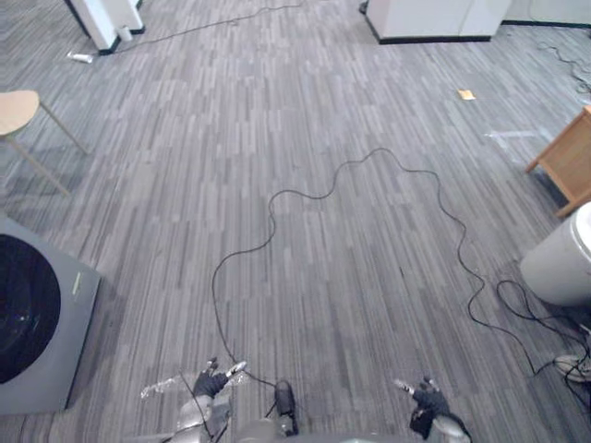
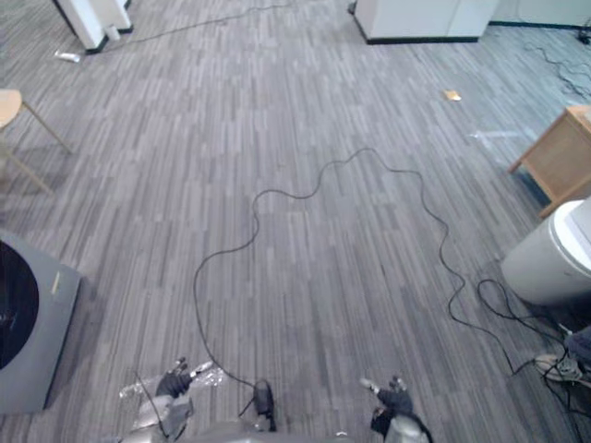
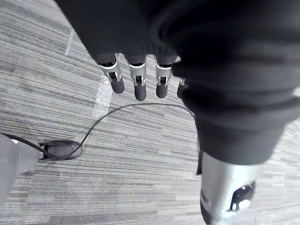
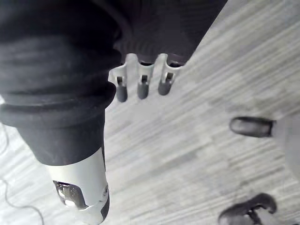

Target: Organize washtable

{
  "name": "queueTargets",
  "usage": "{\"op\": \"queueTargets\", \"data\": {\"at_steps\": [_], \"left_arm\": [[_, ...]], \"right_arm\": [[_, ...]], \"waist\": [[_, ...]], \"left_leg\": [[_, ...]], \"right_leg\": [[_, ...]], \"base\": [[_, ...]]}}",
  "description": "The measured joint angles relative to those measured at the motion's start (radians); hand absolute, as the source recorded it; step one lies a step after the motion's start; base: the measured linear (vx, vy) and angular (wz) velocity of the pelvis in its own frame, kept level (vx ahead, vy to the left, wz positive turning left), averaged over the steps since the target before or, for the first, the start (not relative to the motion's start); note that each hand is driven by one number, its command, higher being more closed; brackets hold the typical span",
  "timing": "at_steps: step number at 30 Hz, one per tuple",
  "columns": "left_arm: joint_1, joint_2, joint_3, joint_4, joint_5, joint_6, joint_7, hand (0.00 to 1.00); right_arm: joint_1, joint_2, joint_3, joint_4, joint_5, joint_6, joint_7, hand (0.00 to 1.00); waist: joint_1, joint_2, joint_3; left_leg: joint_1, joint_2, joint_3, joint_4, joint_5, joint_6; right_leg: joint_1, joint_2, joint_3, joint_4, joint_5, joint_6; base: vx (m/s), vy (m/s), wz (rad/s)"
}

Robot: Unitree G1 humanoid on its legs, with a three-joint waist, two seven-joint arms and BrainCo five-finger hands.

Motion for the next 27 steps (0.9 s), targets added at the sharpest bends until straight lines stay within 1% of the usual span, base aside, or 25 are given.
{"op": "queueTargets", "data": {"at_steps": [3,6,8,9,10,11,12,13,14,15,16,17,18,19,20,21,22,23,24,25,26,27], "left_arm": [[0.007,0.000,-0.003,0.000,0.001,0.000,0.006,0.00],[0.008,0.000,-0.004,0.000,0.001,0.000,0.006,0.00],[0.006,0.000,-0.009,-0.001,0.001,0.001,0.006,0.00],[0.009,-0.002,-0.019,-0.014,0.001,0.001,0.006,0.00],[0.011,-0.003,-0.030,-0.022,0.001,0.001,0.005,0.00],[0.020,-0.003,-0.047,-0.041,0.001,0.001,0.004,0.00],[0.030,-0.002,-0.053,-0.065,0.001,0.000,0.004,0.00],[0.035,0.001,-0.053,-0.079,0.001,0.001,0.004,0.00],[0.045,0.011,-0.053,-0.116,0.001,-0.001,0.003,0.00],[0.045,0.020,-0.054,-0.131,0.001,-0.001,0.003,0.00],[0.044,0.031,-0.060,-0.137,0.001,-0.001,0.003,0.00],[0.048,0.041,-0.074,-0.137,0.001,0.000,0.002,0.00],[0.061,0.041,-0.073,-0.137,0.000,0.001,0.001,0.00],[0.069,0.040,-0.073,-0.137,0.000,0.001,0.000,0.00],[0.082,0.039,-0.072,-0.136,0.000,0.001,-0.002,0.00],[0.091,0.036,-0.072,-0.129,0.000,0.001,-0.005,0.00],[0.093,0.036,-0.072,-0.114,-0.001,0.000,-0.011,0.00],[0.092,0.037,-0.072,-0.104,-0.003,-0.001,-0.013,0.00],[0.092,0.038,-0.072,-0.086,-0.009,-0.001,-0.014,0.00],[0.092,0.038,-0.072,-0.063,-0.010,-0.001,-0.016,0.00],[0.093,0.038,-0.072,-0.055,-0.010,-0.001,-0.016,0.00],[0.107,0.045,-0.064,-0.053,-0.016,-0.002,-0.017,0.00]], "right_arm": [[-0.019,0.000,-0.001,0.001,0.001,0.001,0.000,0.00],[-0.060,0.006,0.000,0.002,0.012,0.002,-0.002,0.00],[-0.080,0.009,0.000,0.003,0.012,0.002,-0.002,0.00],[-0.081,0.007,0.000,0.004,0.012,0.002,-0.003,0.00],[-0.083,0.005,0.000,0.004,0.012,0.002,-0.004,0.00],[-0.085,0.002,0.000,0.004,0.012,0.002,-0.006,0.00],[-0.075,0.002,0.000,0.003,0.012,0.002,-0.006,0.00],[-0.068,0.004,0.000,0.003,0.012,0.002,-0.006,0.00],[-0.054,0.007,0.002,0.003,0.012,0.003,-0.005,0.00],[-0.046,0.010,0.002,0.004,0.012,0.003,-0.005,0.00],[-0.039,0.015,0.001,0.004,0.012,0.004,-0.005,0.00],[-0.029,0.021,0.001,0.003,0.012,0.004,-0.004,0.00],[-0.027,0.022,0.002,0.002,0.012,0.005,0.001,0.00],[-0.029,0.022,0.003,-0.002,0.012,0.004,0.003,0.00],[-0.038,0.022,0.004,-0.005,0.012,0.003,0.003,0.00],[-0.049,0.022,0.008,-0.014,0.014,0.000,0.004,0.00],[-0.052,0.024,0.028,-0.021,0.022,-0.001,0.005,0.00],[-0.054,0.027,0.035,-0.021,0.025,-0.001,0.004,0.00],[-0.054,0.035,0.044,-0.021,0.028,0.000,0.004,0.00],[-0.052,0.052,0.044,-0.020,0.028,0.000,0.004,0.00],[-0.048,0.059,0.045,-0.018,0.028,0.001,0.004,0.00],[-0.042,0.074,0.055,-0.007,0.027,0.002,0.004,0.00]], "waist": [[0.014,-0.003,0.012],[0.023,-0.012,0.039],[0.038,-0.020,0.044],[0.041,-0.019,0.046],[0.040,-0.014,0.049],[0.041,-0.001,0.048],[0.040,0.008,0.049],[0.039,0.007,0.048],[0.040,0.000,0.048],[0.037,-0.001,0.049],[0.035,0.000,0.050],[0.036,0.005,0.053],[0.040,0.013,0.058],[0.041,0.018,0.061],[0.044,0.032,0.068],[0.044,0.043,0.071],[0.046,0.047,0.071],[0.047,0.044,0.070],[0.048,0.032,0.069],[0.047,0.015,0.070],[0.048,-0.011,0.063],[0.049,-0.038,0.064]], "left_leg": [[-0.004,-0.004,-0.004,0.000,-0.001,0.000],[-0.013,-0.011,0.000,0.000,-0.009,0.006],[-0.012,-0.019,0.008,0.000,-0.021,0.014],[-0.002,-0.024,0.009,0.000,-0.043,0.015],[0.008,-0.023,0.007,0.000,-0.047,0.020],[0.032,-0.021,-0.003,0.003,-0.061,0.026],[0.058,-0.021,-0.020,0.008,-0.071,0.040],[0.073,-0.024,-0.035,0.008,-0.077,0.044],[0.098,-0.032,-0.073,0.009,-0.087,0.055],[0.108,-0.032,-0.107,0.010,-0.092,0.064],[0.112,-0.026,-0.141,0.028,-0.099,0.076],[0.127,-0.017,-0.171,0.057,-0.114,0.095],[0.156,-0.007,-0.190,0.071,-0.117,0.094],[0.169,-0.002,-0.199,0.080,-0.117,0.093],[0.183,0.009,-0.200,0.096,-0.123,0.084],[0.186,0.030,-0.201,0.127,-0.143,0.052],[0.178,0.048,-0.200,0.148,-0.156,0.032],[0.175,0.055,-0.199,0.153,-0.163,0.019],[0.175,0.061,-0.196,0.154,-0.183,-0.013],[0.178,0.056,-0.194,0.153,-0.199,-0.036],[0.183,0.052,-0.194,0.152,-0.208,-0.050],[0.189,0.036,-0.196,0.149,-0.232,-0.070]], "right_leg": [[-0.002,-0.004,-0.005,0.002,-0.009,0.007],[-0.011,-0.012,-0.006,0.001,-0.011,0.010],[-0.014,-0.023,0.000,0.004,-0.012,0.011],[-0.019,-0.036,0.003,0.039,-0.015,0.016],[-0.021,-0.045,0.004,0.070,-0.016,0.015],[-0.037,-0.063,0.010,0.168,-0.021,0.007],[-0.065,-0.098,0.016,0.316,-0.024,0.001],[-0.086,-0.121,0.027,0.398,-0.020,-0.005],[-0.142,-0.165,0.071,0.566,0.013,-0.033],[-0.190,-0.175,0.122,0.674,0.025,-0.033],[-0.219,-0.164,0.169,0.750,-0.003,-0.031],[-0.245,-0.145,0.214,0.808,-0.039,-0.012],[-0.250,-0.131,0.226,0.822,-0.067,-0.002],[-0.253,-0.130,0.220,0.814,-0.082,0.001],[-0.263,-0.127,0.217,0.781,-0.092,-0.004],[-0.271,-0.115,0.210,0.672,-0.103,0.009],[-0.271,-0.098,0.206,0.509,-0.097,0.018],[-0.274,-0.092,0.207,0.426,-0.088,0.031],[-0.282,-0.082,0.210,0.305,-0.044,0.045],[-0.282,-0.085,0.215,0.217,0.051,0.044],[-0.281,-0.086,0.222,0.198,0.107,0.032],[-0.283,-0.093,0.216,0.179,0.191,0.004]], "base": [[0.02,-0.020,0.09],[0.04,0.009,-0.01],[0.07,0.040,-0.10],[0.08,0.055,-0.05],[0.13,0.095,0.01],[0.16,0.124,0.16],[0.21,0.162,0.25],[0.28,0.190,0.52],[0.32,0.178,0.73],[0.31,0.132,0.98],[0.29,0.098,1.08],[0.28,0.101,1.05],[0.31,0.122,0.82],[0.24,0.087,0.54],[0.19,0.052,0.36],[0.15,0.011,0.38],[0.14,-0.011,0.36],[0.13,-0.061,0.44],[0.17,-0.148,0.61],[0.18,-0.184,0.67],[0.20,-0.269,0.79],[0.15,-0.286,0.41]]}}
